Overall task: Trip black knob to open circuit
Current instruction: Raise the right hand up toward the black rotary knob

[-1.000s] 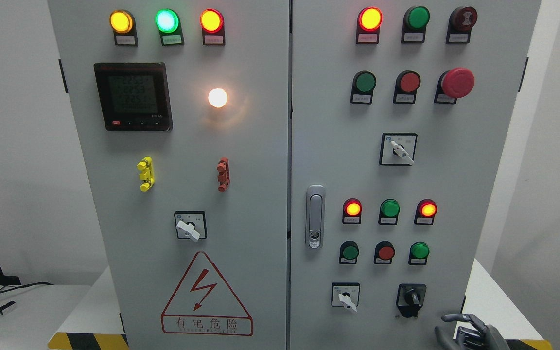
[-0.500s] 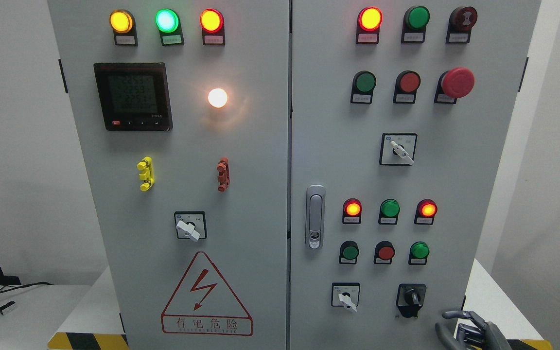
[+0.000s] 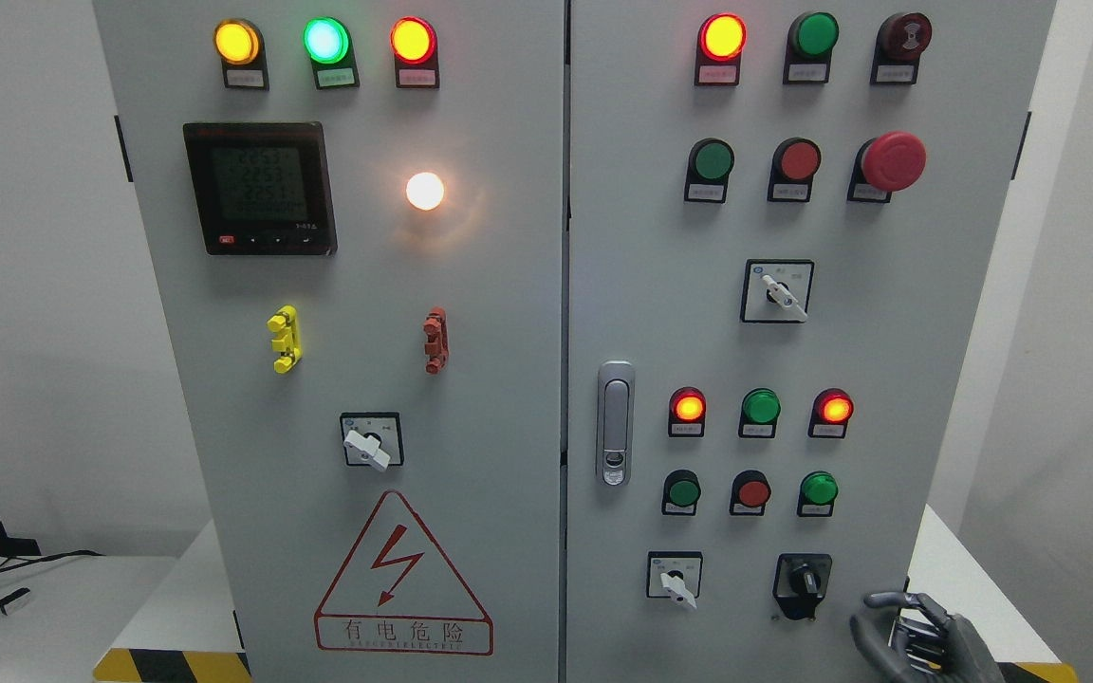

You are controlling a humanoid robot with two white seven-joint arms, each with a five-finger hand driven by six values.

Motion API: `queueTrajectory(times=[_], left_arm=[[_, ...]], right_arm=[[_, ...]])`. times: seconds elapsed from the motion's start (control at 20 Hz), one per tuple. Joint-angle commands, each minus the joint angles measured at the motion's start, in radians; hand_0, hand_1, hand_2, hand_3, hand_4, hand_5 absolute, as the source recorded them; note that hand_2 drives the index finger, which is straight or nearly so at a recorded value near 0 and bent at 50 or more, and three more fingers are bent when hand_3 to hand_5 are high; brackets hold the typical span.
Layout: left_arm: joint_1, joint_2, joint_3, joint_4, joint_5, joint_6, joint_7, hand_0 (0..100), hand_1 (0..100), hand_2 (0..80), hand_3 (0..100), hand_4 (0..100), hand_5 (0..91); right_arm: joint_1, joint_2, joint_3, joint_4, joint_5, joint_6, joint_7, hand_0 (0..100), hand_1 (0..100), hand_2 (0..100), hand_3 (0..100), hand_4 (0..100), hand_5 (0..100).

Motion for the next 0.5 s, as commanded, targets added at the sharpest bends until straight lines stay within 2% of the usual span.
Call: queueTrajectory(times=[0.0, 0.1, 0.45], left_arm=[[0.0, -0.001, 0.0, 0.0, -0.031, 0.001, 0.001, 12, 39, 0.0, 0, 0, 0.0], [0.0, 0.0, 0.0, 0.0, -0.031, 0.001, 0.001, 12, 39, 0.0, 0, 0, 0.0], [0.0, 0.0, 0.0, 0.0, -0.031, 0.001, 0.001, 12, 39, 0.0, 0, 0, 0.0]], right_arm=[[0.0, 0.017, 0.008, -0.026, 0.007, 0.008, -0.003, 33, 80, 44, 100, 100, 96], [0.004, 0.03, 0.014, -0.045, 0.007, 0.012, -0.003, 33, 80, 44, 100, 100, 96], [0.014, 0.037, 0.043, -0.074, 0.009, 0.026, -0.015, 33, 80, 44, 100, 100, 96]])
